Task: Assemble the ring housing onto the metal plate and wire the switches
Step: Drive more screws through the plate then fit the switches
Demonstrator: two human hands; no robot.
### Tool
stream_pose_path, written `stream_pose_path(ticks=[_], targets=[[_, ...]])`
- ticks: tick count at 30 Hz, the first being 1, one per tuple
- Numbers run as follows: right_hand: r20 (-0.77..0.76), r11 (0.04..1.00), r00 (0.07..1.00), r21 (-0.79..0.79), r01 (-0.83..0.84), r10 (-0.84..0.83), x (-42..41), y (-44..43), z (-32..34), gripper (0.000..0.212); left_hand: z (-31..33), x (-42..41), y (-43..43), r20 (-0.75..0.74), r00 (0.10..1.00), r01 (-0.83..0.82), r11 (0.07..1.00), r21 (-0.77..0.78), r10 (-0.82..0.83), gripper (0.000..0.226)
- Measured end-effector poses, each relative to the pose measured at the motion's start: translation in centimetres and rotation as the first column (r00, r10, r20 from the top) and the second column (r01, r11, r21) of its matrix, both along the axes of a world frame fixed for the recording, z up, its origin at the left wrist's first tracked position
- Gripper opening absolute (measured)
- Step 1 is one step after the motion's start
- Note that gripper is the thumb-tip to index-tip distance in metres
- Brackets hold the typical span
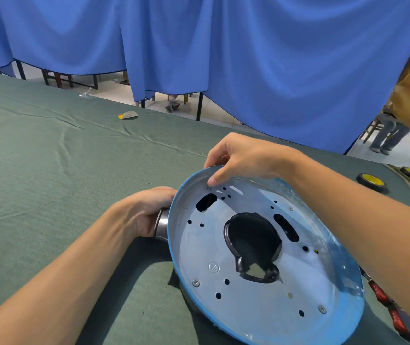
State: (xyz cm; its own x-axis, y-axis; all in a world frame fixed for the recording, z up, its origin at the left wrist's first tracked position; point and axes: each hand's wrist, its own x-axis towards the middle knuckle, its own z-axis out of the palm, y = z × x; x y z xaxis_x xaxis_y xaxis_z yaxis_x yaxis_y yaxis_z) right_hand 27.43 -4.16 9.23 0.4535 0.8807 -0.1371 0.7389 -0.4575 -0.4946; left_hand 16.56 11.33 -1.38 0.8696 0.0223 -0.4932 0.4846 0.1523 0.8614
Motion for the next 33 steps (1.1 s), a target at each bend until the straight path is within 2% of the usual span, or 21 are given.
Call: stream_pose_path(ticks=[8, 12, 14, 16, 18, 19, 21, 24, 27, 30, 33], targets=[[0.06, 0.998, 0.997, -0.037, 0.047, -0.045, -0.5, 0.7, -1.0, 0.012, 0.0, -0.1, 0.1, 0.006, 1.0, -0.012, 1.0, 0.001, 0.012, 0.011], [0.058, 0.998, 0.997, -0.027, 0.06, -0.058, -0.6, 0.3, -1.0, 0.01, 0.2, -0.2, 0.0, -0.001, 1.0, 0.011, 1.0, -0.019, -0.011, 0.02], [0.059, 0.998, 0.996, -0.021, 0.062, -0.061, -0.7, -0.1, -0.9, 0.012, 0.4, -0.3, -0.1, 0.014, 0.999, 0.044, 0.996, -0.073, -0.043, 0.031], [0.067, 0.997, 0.995, 0.012, 0.072, -0.072, -0.8, -0.8, -0.6, 0.011, 0.6, -0.5, -0.1, 0.024, 0.998, 0.063, 0.99, -0.129, -0.06, 0.06], [0.077, 0.991, 0.991, 0.086, 0.104, -0.111, -0.8, -2.0, -0.1, 0.009, 0.9, -0.5, 0.0, 0.008, 0.998, 0.066, 0.993, -0.098, -0.065, 0.088], [0.078, 0.983, 0.987, 0.129, 0.13, -0.141, -0.7, -2.8, 0.2, 0.008, 1.0, -0.5, 0.0, 0.002, 0.998, 0.066, 0.995, -0.073, -0.066, 0.093], [0.083, 0.958, 0.974, 0.214, 0.191, -0.213, -0.5, -4.7, 0.7, 0.006, 1.4, -0.6, -0.1, 0.011, 0.997, 0.074, 0.997, -0.026, -0.073, 0.087], [0.057, 0.897, 0.942, 0.329, 0.296, -0.332, -0.3, -8.0, 0.6, 0.005, 2.3, -1.1, -0.2, 0.058, 0.99, 0.128, 0.992, 0.007, -0.128, 0.067], [0.031, 0.813, 0.884, 0.408, 0.414, -0.466, -0.2, -11.0, -0.3, 0.005, 2.8, -1.5, 0.1, 0.068, 0.99, 0.117, 0.991, 0.065, -0.121, 0.066], [0.117, 0.754, 0.794, 0.42, 0.505, -0.597, -0.2, -13.5, -1.9, 0.006, 3.1, -1.7, 0.3, 0.082, 0.985, 0.143, 0.982, 0.122, -0.153, 0.063], [0.227, 0.76, 0.735, 0.331, 0.559, -0.639, -0.3, -15.4, -3.4, 0.006, 3.1, -1.8, 0.3, 0.068, 0.985, 0.141, 0.972, 0.186, -0.156, 0.057]])
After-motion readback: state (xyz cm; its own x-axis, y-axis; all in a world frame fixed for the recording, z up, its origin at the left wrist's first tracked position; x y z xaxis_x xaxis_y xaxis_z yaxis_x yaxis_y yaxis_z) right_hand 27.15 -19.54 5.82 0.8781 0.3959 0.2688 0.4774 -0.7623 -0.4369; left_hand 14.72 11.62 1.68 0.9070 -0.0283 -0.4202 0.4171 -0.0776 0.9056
